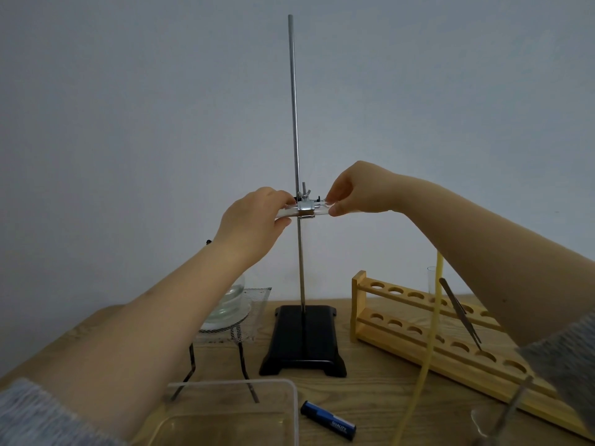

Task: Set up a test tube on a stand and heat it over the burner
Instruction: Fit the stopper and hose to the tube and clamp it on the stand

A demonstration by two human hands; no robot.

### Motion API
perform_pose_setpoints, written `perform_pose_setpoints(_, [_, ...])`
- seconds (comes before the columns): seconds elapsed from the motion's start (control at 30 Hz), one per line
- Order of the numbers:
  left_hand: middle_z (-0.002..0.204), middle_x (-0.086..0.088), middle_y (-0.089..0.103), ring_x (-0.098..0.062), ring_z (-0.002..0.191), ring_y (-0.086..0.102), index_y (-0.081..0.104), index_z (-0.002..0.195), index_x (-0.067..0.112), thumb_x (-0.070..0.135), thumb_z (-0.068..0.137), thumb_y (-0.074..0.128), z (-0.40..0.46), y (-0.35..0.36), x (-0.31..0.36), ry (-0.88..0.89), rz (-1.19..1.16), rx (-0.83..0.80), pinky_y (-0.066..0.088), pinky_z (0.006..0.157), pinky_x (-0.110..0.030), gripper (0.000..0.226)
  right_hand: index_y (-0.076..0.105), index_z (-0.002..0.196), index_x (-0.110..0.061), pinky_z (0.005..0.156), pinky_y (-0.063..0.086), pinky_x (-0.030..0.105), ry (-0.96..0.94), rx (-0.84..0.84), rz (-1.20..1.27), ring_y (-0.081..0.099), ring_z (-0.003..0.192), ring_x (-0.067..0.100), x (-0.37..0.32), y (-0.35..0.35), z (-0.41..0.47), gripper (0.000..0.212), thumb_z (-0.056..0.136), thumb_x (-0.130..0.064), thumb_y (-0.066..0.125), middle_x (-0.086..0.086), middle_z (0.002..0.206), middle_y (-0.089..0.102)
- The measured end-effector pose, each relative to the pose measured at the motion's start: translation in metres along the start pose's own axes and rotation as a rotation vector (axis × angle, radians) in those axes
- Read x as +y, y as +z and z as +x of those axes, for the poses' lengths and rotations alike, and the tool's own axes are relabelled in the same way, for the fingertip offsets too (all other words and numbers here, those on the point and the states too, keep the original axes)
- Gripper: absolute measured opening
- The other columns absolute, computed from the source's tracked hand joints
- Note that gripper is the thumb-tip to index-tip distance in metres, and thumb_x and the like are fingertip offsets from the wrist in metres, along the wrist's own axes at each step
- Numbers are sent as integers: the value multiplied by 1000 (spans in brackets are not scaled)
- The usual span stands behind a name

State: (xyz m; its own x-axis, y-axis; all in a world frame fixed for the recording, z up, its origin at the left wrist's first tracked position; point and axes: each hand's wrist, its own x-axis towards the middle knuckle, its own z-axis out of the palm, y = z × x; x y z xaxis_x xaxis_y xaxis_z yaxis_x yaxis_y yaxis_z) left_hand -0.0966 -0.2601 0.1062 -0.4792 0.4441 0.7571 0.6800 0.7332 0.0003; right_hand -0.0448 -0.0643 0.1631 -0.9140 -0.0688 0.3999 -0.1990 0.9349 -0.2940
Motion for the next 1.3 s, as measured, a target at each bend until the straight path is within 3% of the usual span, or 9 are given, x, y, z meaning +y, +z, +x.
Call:
perform_pose_setpoints(0.2, [114, -2, 59, -22, 102, 55, 55, 125, 21, 25, 92, 56, -3, -4, -4, -23, 29, -1, 47, 78, -37, 33, 72, 102, -20, 87, 51, 30, -5, 17, -32, 61, 94, 14, -2, -4, -4, 22, 80, -26, 73, -2, 100, 68])
perform_pose_setpoints(0.33, [113, -3, 59, -22, 101, 54, 56, 124, 20, 24, 91, 57, -5, -6, -5, -16, 26, 18, 47, 78, -38, 33, 72, 101, -20, 71, 48, 23, -8, 42, -40, 60, 90, 12, -3, -6, -5, 21, 80, -25, 72, -3, 97, 68])
perform_pose_setpoints(0.43, [114, -3, 59, -23, 102, 53, 56, 124, 19, 23, 91, 58, -8, -11, -3, -7, 27, 33, 48, 79, -39, 34, 72, 101, -18, 81, 50, 26, -16, 73, -79, 60, 92, 13, -7, -6, -8, 21, 80, -22, 71, -5, 93, 66])
perform_pose_setpoints(0.73, [115, -5, 59, -25, 102, 54, 57, 124, 17, 17, 93, 54, -22, -29, 2, 19, 41, 53, 48, 79, -40, 32, 72, 94, -16, 79, 53, 31, -61, 235, -152, 60, 89, 15, -19, -1, -28, 14, 85, -13, 62, -6, 85, 60])
perform_pose_setpoints(0.9, [112, -2, 61, -20, 98, 56, 59, 120, 19, 18, 94, 52, -37, -42, 9, 0, 31, 53, 48, 78, -35, 27, 72, 98, -15, 82, 55, 35, -78, 219, -158, 60, 85, 16, -27, 6, -46, 15, 87, -14, 61, -1, 95, 67])
perform_pose_setpoints(1.03, [112, -1, 61, -19, 101, 57, 61, 118, 19, 18, 95, 51, -55, -56, 15, 0, 6, 32, 48, 81, -34, 25, 72, 100, -16, 87, 53, 36, -97, 190, -152, 62, 93, 19, -38, 14, -63, 16, 87, -17, 63, 2, 101, 68])
perform_pose_setpoints(1.3, [114, 4, 61, -14, 101, 58, 62, 116, 23, 22, 96, 48, -105, -76, 18, -5, 3, -32, 47, 81, -29, 24, 70, 104, -16, 86, 52, 28, -171, 114, -124, 60, 91, 13, -69, 47, -90, 17, 88, -21, 63, 0, 102, 68])
